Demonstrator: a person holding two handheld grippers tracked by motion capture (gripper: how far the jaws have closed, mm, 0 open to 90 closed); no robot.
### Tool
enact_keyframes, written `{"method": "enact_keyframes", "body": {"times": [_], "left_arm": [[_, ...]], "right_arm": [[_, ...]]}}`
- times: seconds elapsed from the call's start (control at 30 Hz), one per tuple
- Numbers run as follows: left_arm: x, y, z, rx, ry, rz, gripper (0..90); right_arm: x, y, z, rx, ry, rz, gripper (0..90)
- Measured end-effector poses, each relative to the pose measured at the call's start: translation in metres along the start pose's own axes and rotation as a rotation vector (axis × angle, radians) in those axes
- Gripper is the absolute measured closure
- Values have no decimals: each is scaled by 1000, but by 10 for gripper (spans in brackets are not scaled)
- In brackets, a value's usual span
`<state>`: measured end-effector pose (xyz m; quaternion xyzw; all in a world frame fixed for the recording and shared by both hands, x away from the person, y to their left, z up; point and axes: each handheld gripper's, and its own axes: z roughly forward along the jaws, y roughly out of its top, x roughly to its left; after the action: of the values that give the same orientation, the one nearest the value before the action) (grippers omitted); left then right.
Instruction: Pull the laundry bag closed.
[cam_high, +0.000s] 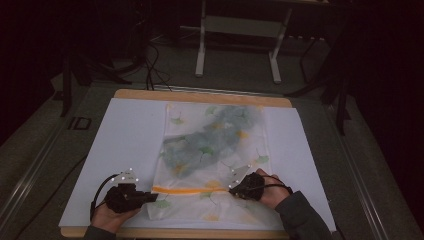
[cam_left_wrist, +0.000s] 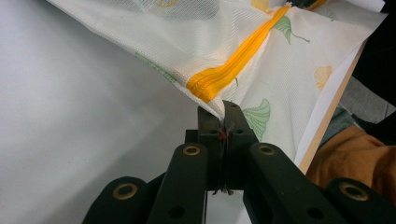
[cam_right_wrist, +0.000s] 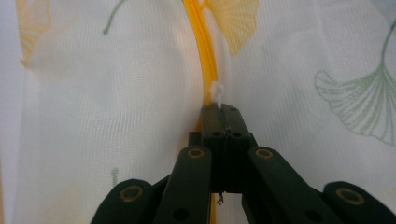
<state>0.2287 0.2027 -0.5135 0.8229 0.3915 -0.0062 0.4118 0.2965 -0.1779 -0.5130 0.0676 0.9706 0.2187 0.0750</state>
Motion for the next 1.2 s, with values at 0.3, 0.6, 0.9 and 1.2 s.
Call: {"method": "enact_keyframes", "body": {"times": [0.3, 0.6, 0.9, 1.2], "left_arm": [[0, 0, -1, 1, 0, -1, 886], [1, -1, -1, 1, -1, -4, 886], [2, -1, -1, 1, 0, -5, 886], [2, -1, -2, 3, -2, -5, 886]], "right_arm": [[0, -11, -6, 20, -12, 11, 900], [0, -25, -14, 27, -26, 31, 900], [0, -38, -22, 45, -38, 44, 900], [0, -51, -29, 60, -39, 58, 900]]}}
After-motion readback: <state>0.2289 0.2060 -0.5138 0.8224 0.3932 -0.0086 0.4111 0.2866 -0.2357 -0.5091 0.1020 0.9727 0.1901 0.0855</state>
